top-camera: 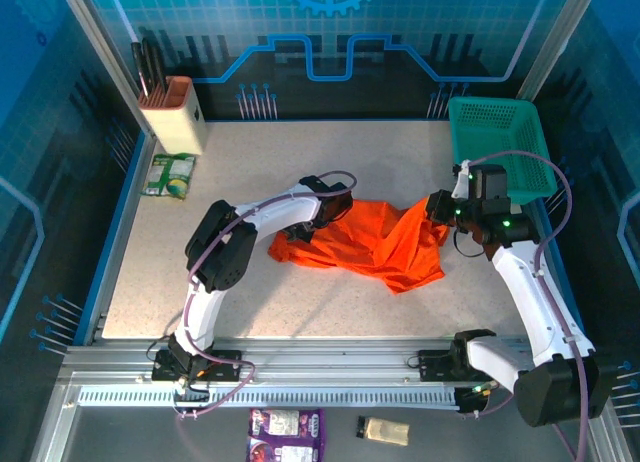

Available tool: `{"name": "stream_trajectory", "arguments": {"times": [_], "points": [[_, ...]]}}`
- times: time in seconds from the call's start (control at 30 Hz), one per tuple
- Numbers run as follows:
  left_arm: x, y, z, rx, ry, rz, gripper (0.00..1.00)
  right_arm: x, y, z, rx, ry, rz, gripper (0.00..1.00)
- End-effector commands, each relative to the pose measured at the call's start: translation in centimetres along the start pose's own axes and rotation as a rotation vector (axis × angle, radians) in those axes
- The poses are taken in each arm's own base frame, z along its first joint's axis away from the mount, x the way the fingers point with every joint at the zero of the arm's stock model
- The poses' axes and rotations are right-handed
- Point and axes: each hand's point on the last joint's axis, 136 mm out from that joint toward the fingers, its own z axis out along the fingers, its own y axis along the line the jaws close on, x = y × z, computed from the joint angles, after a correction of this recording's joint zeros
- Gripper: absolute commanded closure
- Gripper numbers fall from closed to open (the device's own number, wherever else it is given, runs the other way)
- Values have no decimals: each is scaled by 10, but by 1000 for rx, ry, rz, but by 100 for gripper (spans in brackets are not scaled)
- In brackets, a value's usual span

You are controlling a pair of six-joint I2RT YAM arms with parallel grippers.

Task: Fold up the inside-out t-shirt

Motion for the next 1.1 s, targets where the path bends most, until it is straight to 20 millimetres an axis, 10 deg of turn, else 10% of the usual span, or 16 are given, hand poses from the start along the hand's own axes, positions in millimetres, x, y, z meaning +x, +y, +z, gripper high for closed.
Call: {"name": "stream_trajectory", "arguments": {"times": [0.0, 0.13, 0.4, 0.67, 0.9, 1.07], "points": [[-2, 14, -7, 57, -27, -52, 93, -6, -3, -3, 8, -27, -2, 100], [-17, 37, -12, 252, -82, -213, 100, -23, -3, -8, 21, -62, -17, 100], [-75, 174, -92, 609, -452, -605, 100, -129, 22, -67, -7, -263, -81, 100], [-36, 317, -157, 945, -807, -1050, 100, -163, 28, -169, 11, -493, -76, 100], [-4, 350, -197, 1110, -1010, -1109, 100, -155, 38, -219, 29, -616, -110, 100], [-23, 337, -197, 1273, -976, -1063, 100, -167, 38, -191, -21, -547, -87, 100]]}}
